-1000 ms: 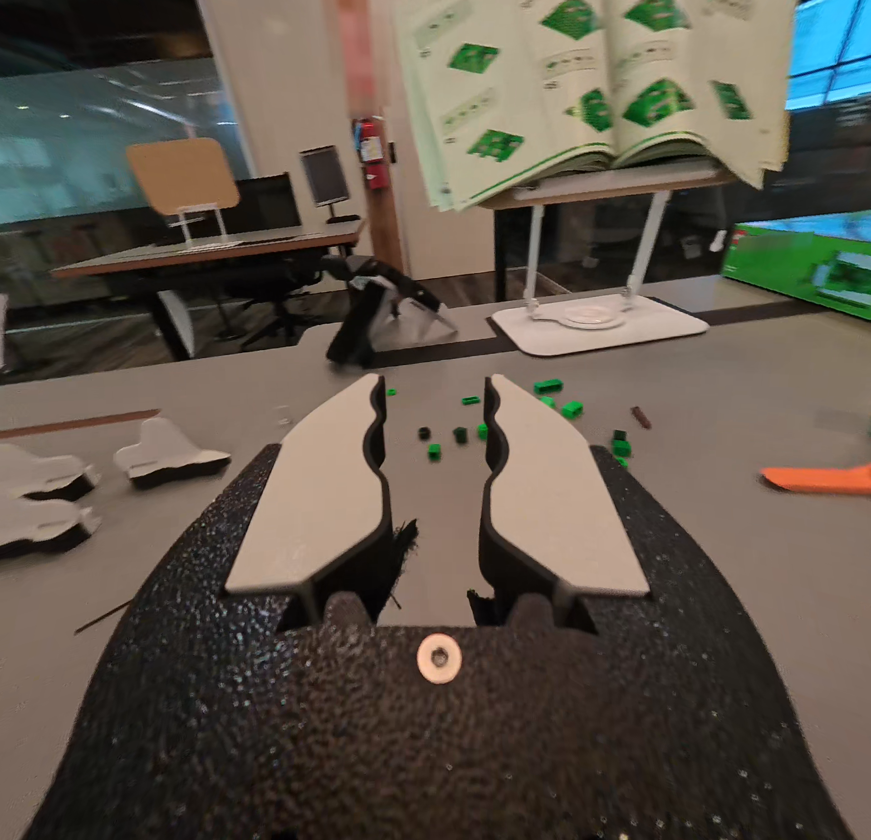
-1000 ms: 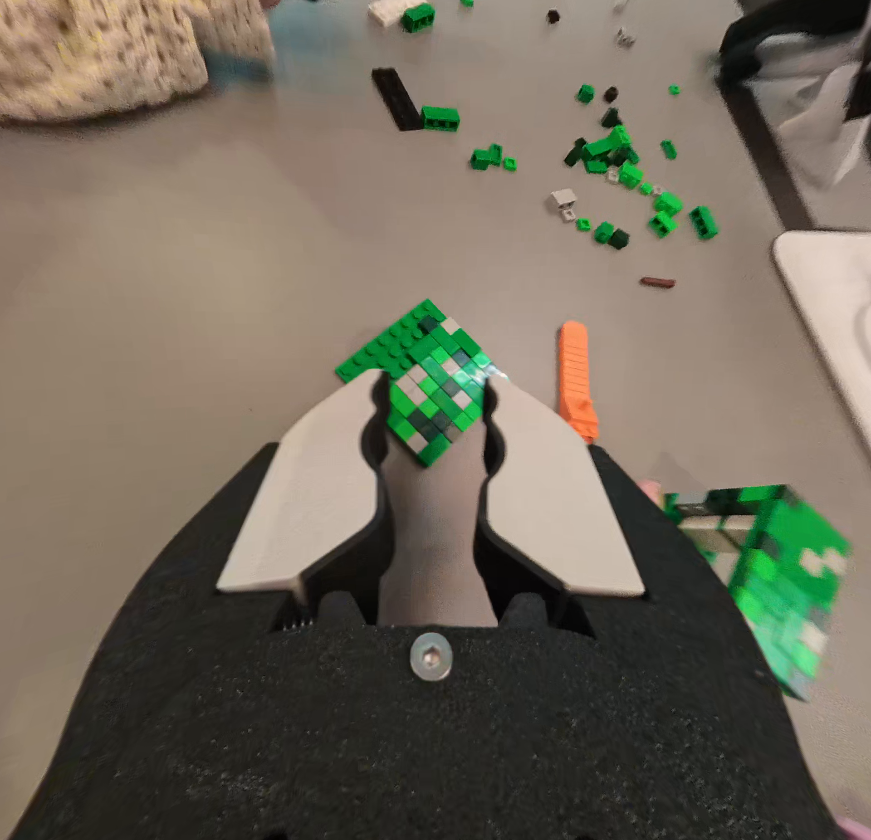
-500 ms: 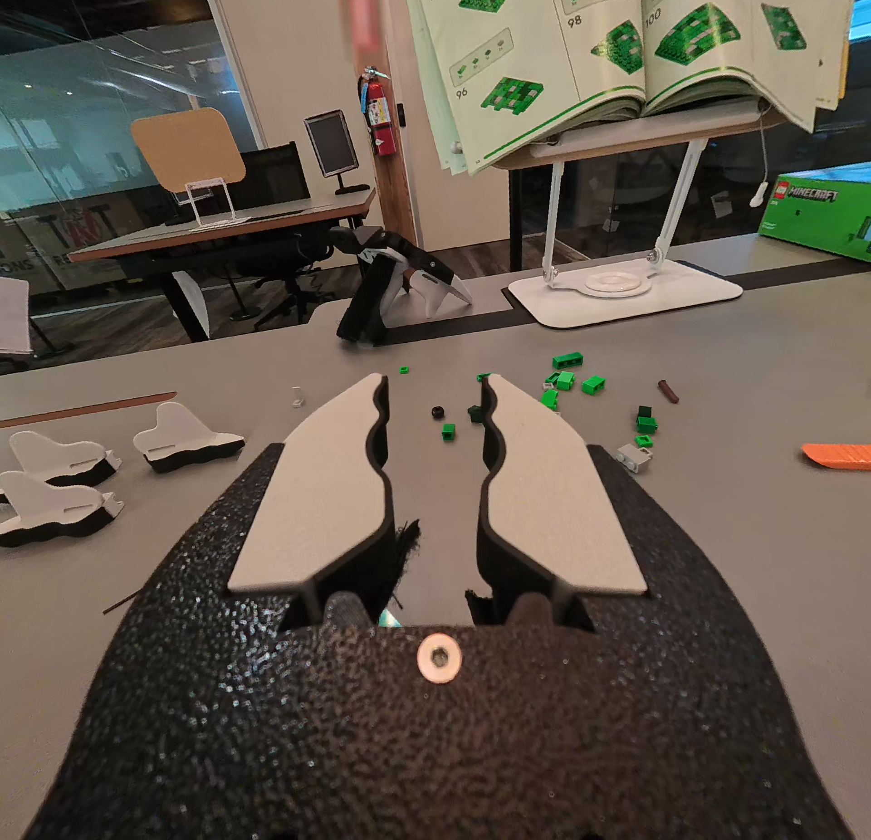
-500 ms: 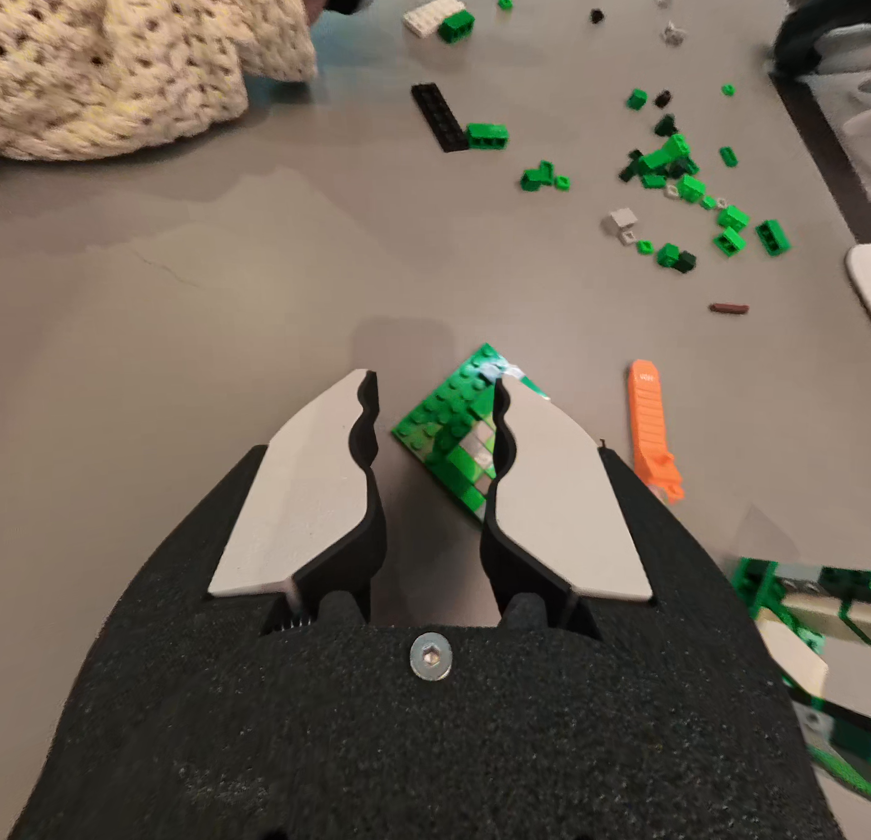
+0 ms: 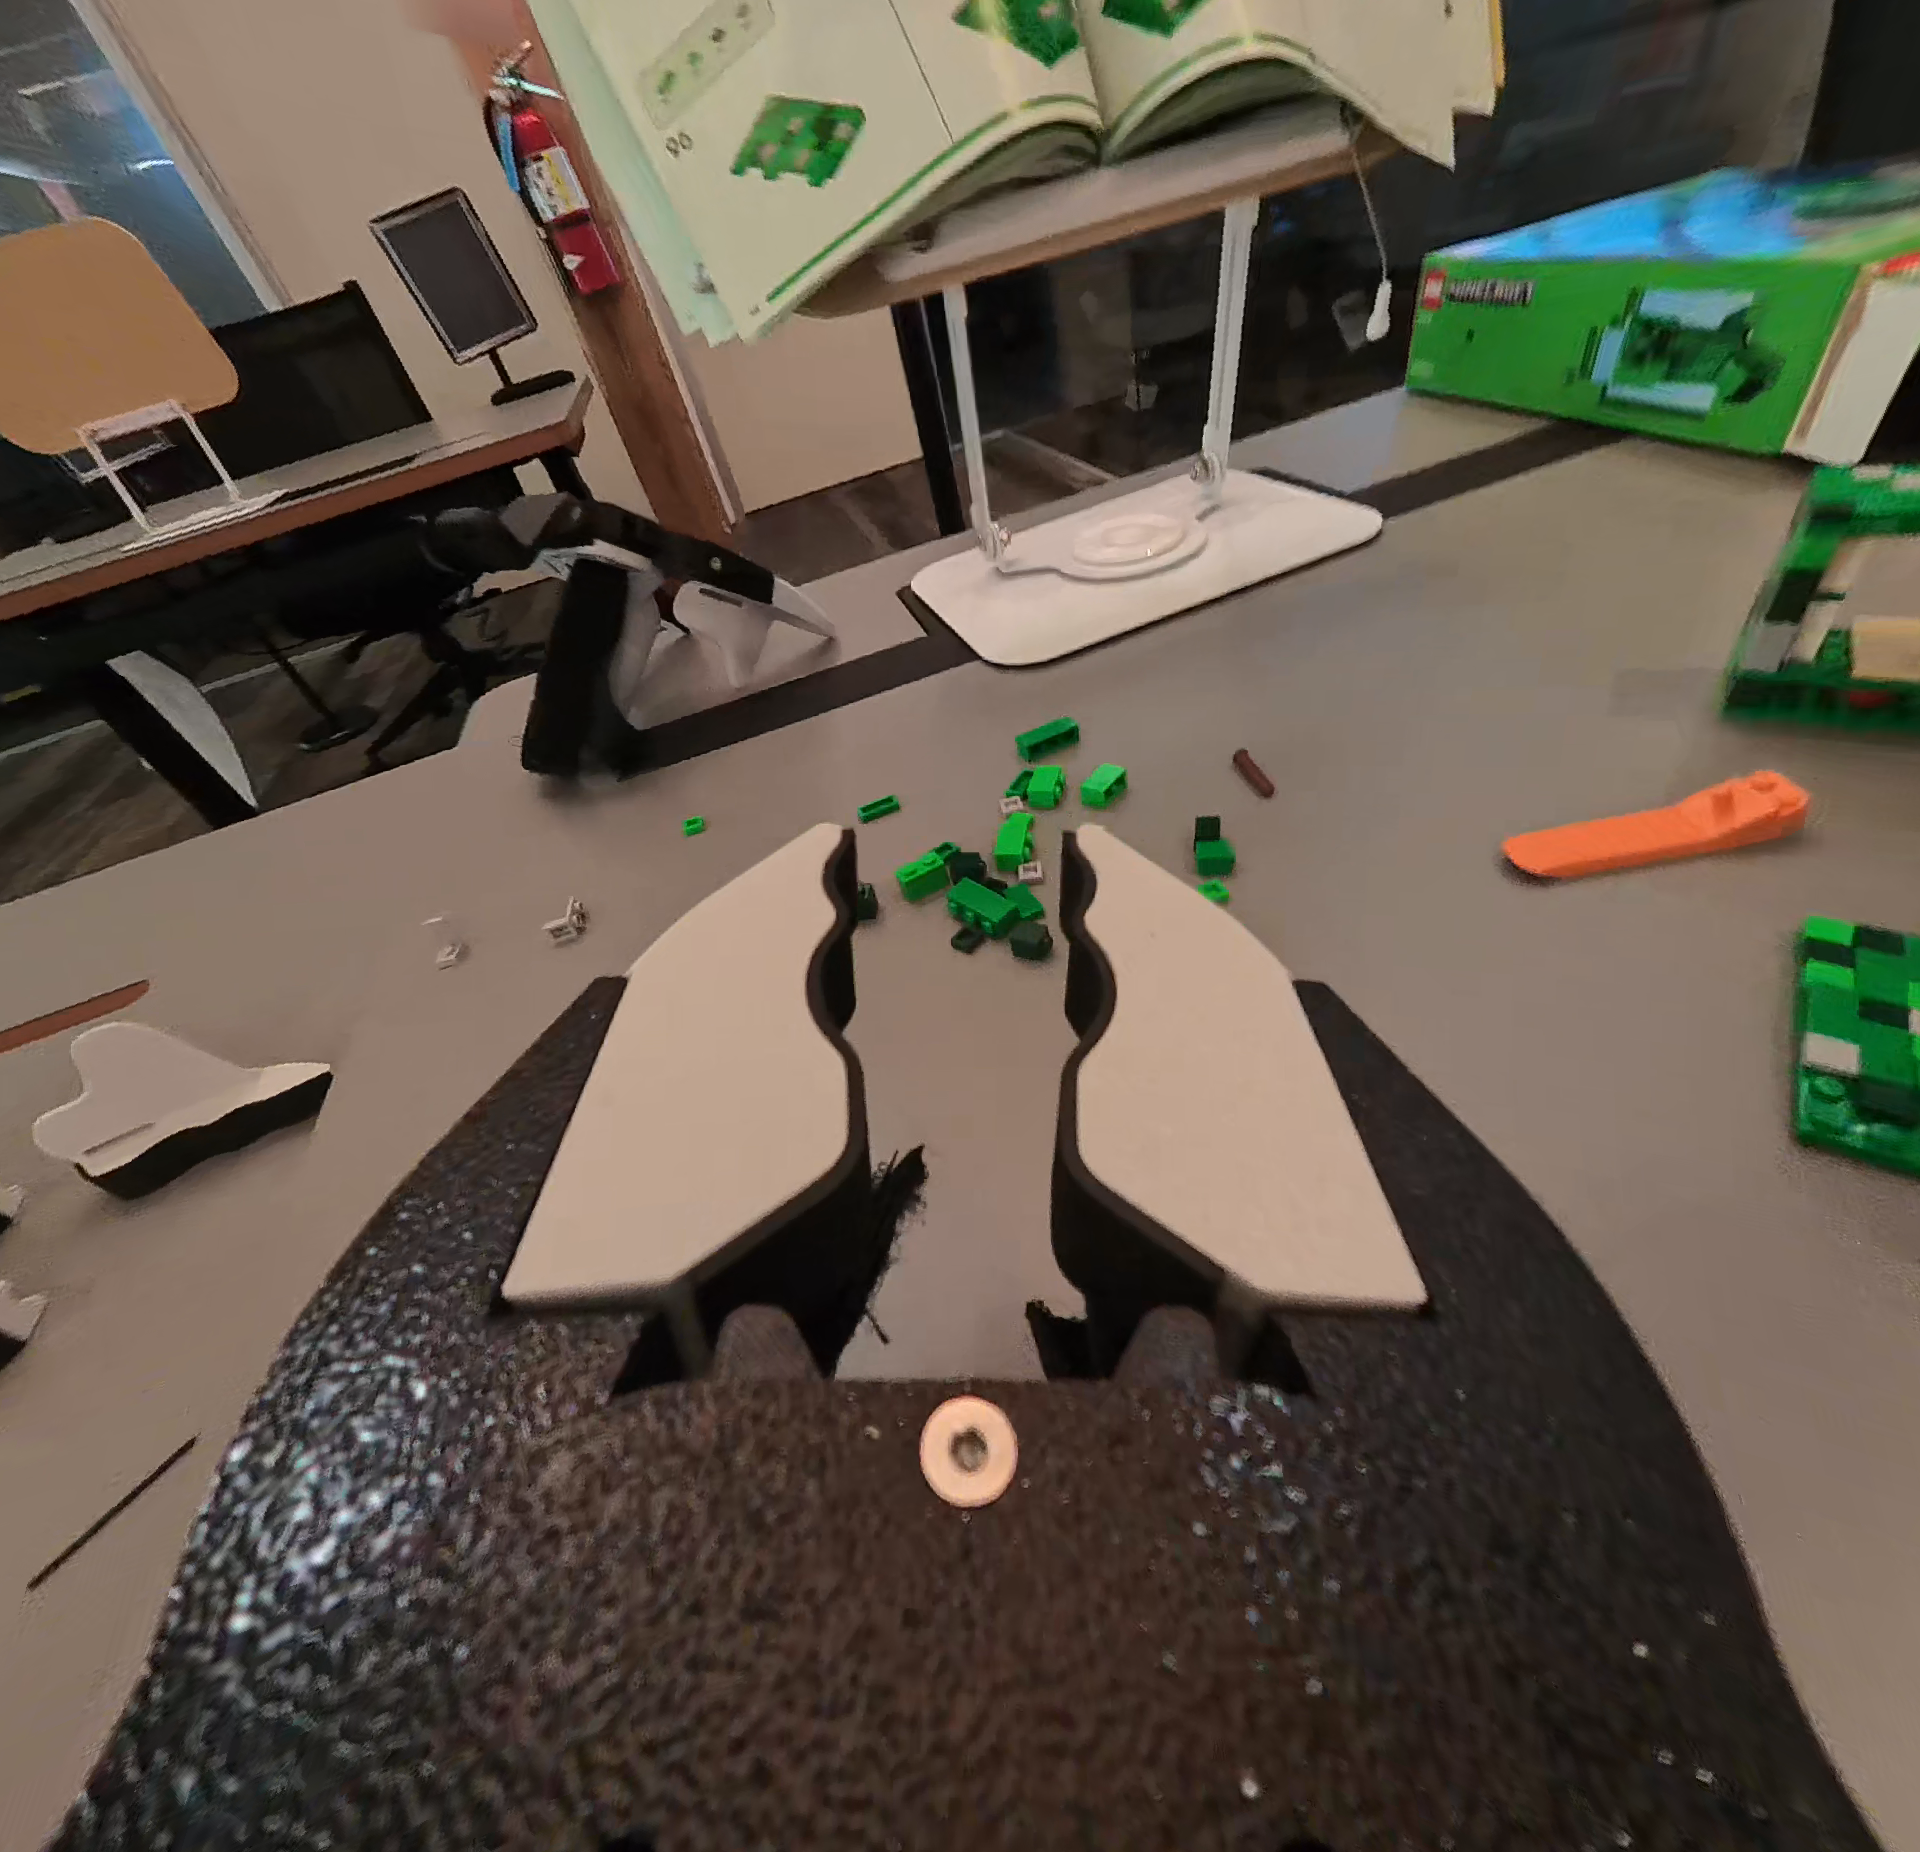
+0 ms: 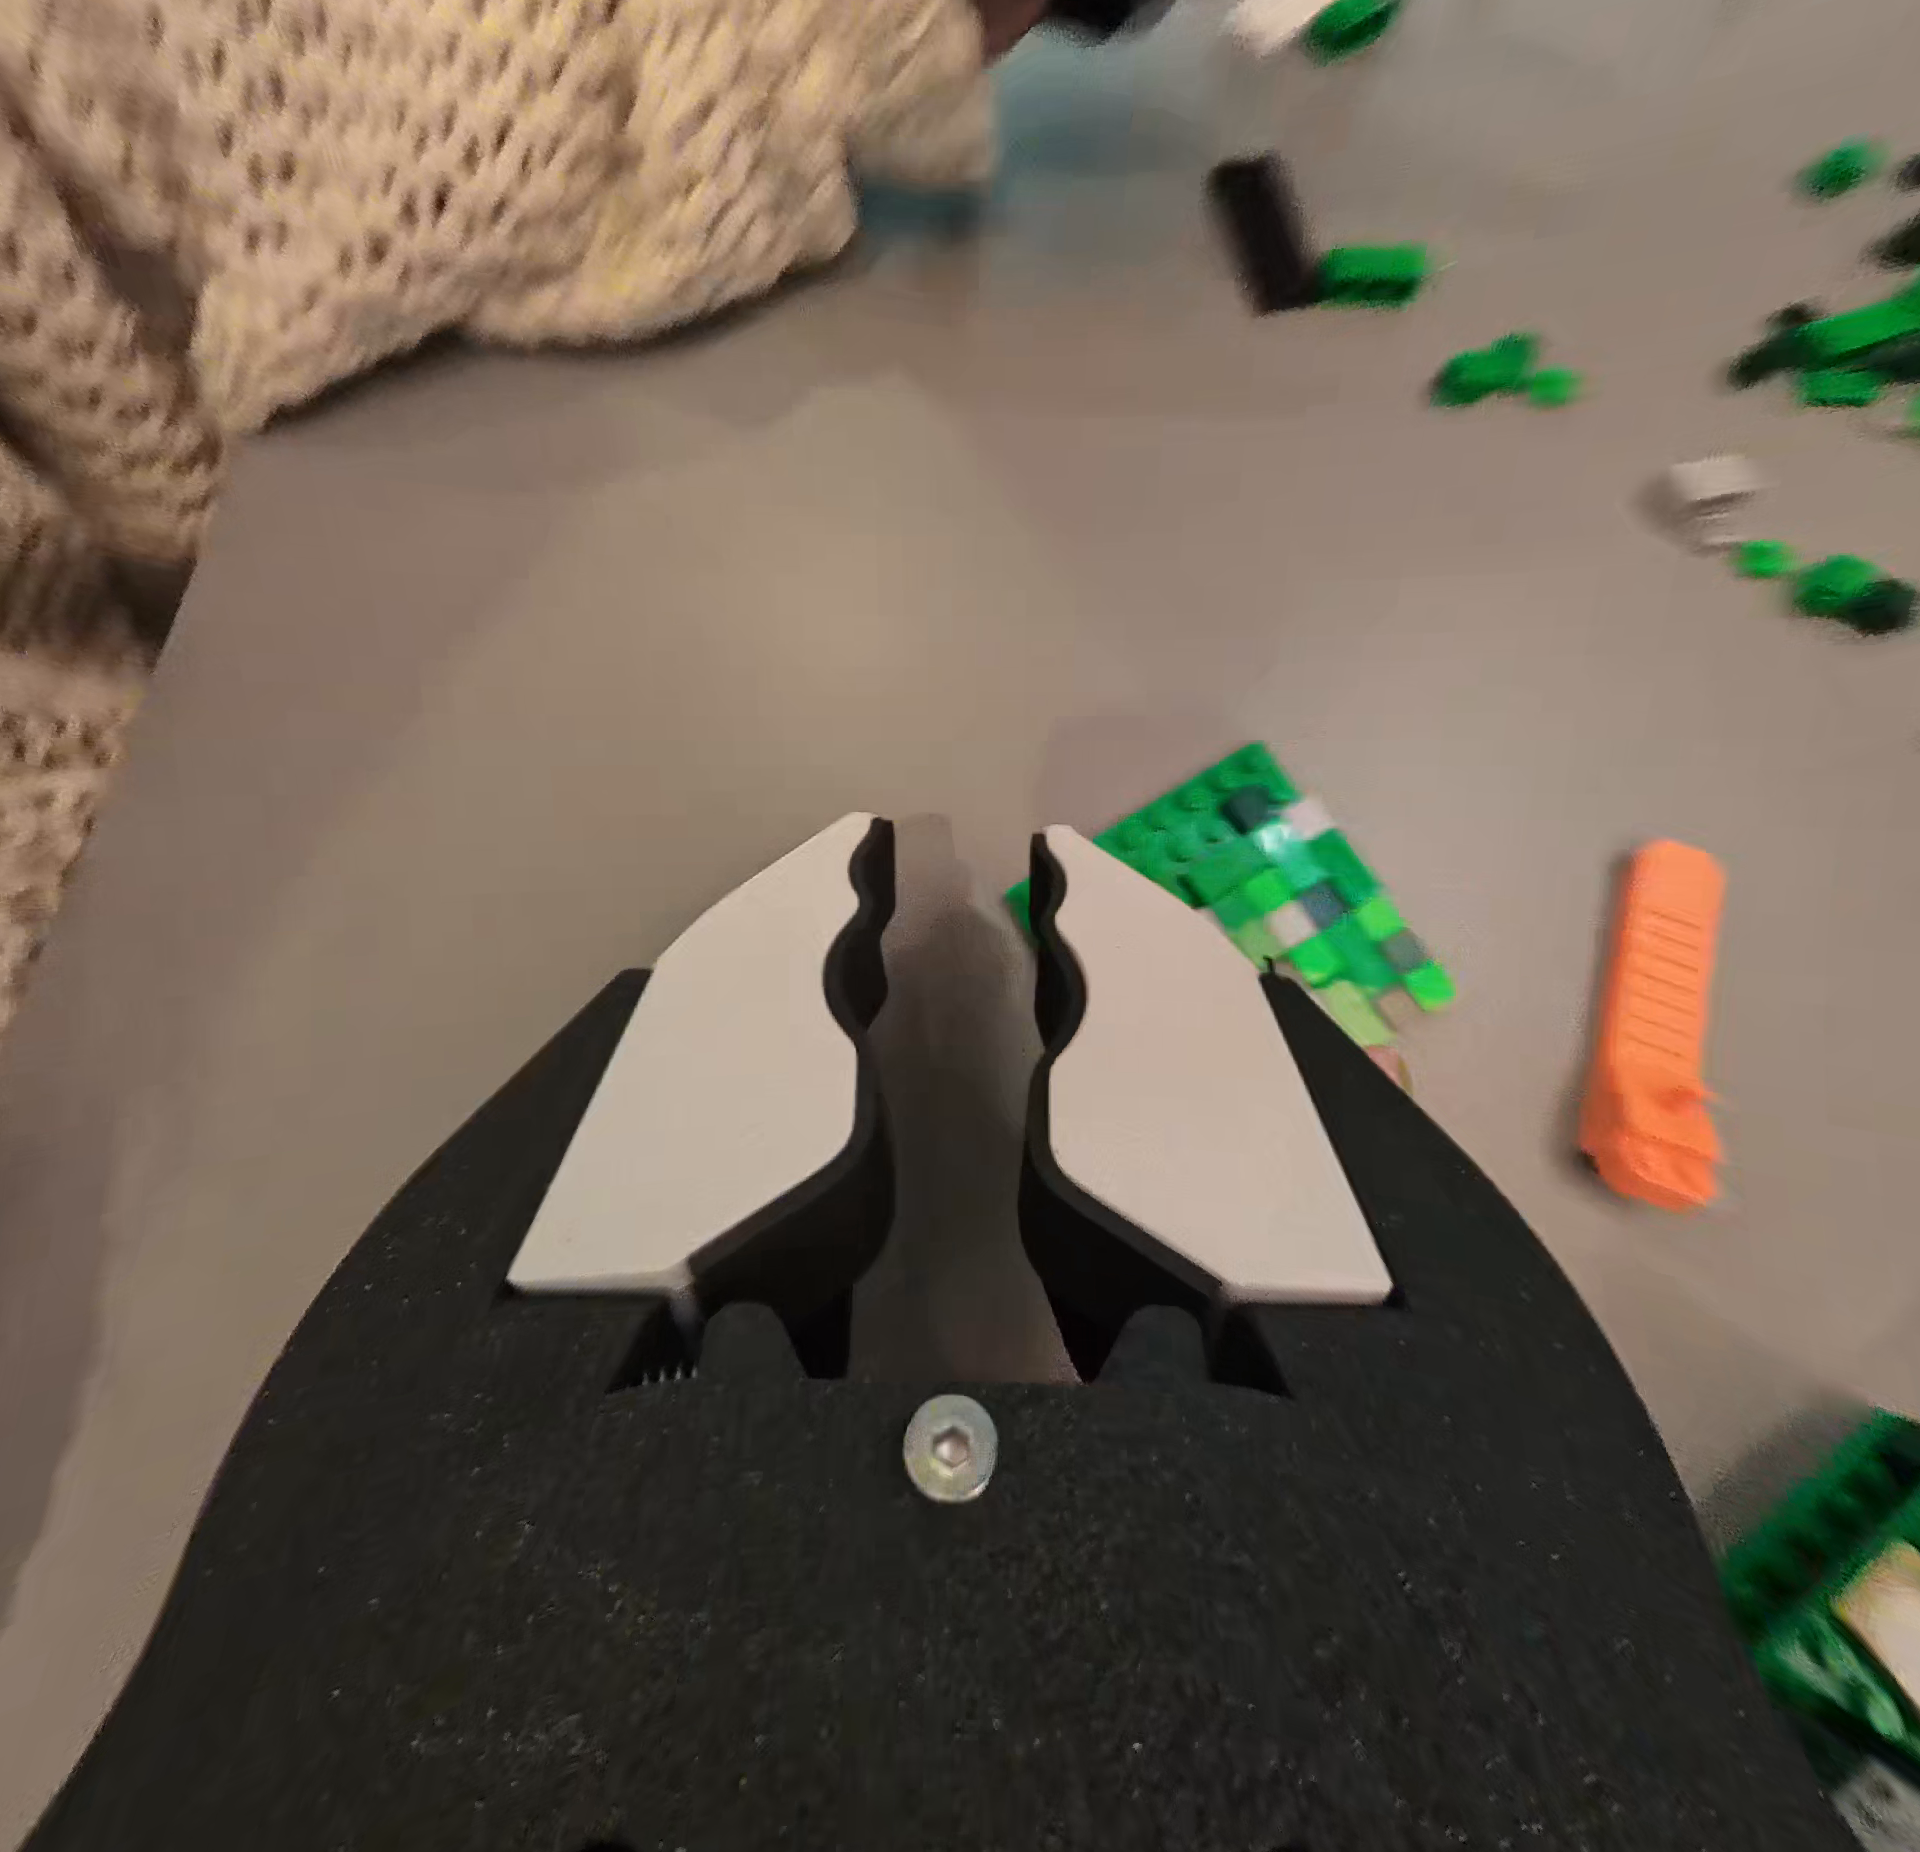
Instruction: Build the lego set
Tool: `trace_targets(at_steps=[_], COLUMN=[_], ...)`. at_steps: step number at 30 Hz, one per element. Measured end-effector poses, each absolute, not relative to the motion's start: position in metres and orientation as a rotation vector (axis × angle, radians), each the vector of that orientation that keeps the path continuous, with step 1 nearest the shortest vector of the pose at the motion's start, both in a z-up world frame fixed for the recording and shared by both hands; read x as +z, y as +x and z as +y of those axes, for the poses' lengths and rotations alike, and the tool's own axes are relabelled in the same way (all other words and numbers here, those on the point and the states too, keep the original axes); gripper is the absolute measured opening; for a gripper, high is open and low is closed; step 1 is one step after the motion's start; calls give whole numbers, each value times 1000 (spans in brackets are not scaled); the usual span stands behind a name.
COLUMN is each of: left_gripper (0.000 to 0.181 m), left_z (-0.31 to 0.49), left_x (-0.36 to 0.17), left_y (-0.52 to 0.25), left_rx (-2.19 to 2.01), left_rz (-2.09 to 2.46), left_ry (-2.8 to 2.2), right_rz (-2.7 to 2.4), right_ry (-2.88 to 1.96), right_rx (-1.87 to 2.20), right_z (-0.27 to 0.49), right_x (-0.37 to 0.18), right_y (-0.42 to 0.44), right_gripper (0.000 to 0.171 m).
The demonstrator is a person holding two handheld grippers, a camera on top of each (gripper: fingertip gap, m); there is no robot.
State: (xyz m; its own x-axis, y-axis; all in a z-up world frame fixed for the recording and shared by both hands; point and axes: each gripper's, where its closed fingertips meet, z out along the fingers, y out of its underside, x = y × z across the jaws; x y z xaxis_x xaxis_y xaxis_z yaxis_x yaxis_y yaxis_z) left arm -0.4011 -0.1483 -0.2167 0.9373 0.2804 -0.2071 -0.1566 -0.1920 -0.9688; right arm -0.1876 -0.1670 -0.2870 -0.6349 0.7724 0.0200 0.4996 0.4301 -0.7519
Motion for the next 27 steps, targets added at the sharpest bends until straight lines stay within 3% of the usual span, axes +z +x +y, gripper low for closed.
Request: trace_targets(at_steps=[12,18,24,27], left_gripper=[33,32,26,20], left_z=[-146,-145,-141,-139], left_x=[-223,-221,-239,-259], left_y=[-400,-393,-379,-381], left_rx=[489,428,175,129], left_rz=[-41,-43,-17,67], left_ry=[-1779,-1776,-1924,-2101], right_rz=[-2116,-2203,-2473,-2370], right_ry=[-1587,-1576,-1203,-1044], right_rx=[629,603,722,861], right_z=[-108,-114,-131,-138], right_x=[-300,-307,-307,-289], right_y=[-215,-215,-211,-221], right_gripper=[68,61,61,58])
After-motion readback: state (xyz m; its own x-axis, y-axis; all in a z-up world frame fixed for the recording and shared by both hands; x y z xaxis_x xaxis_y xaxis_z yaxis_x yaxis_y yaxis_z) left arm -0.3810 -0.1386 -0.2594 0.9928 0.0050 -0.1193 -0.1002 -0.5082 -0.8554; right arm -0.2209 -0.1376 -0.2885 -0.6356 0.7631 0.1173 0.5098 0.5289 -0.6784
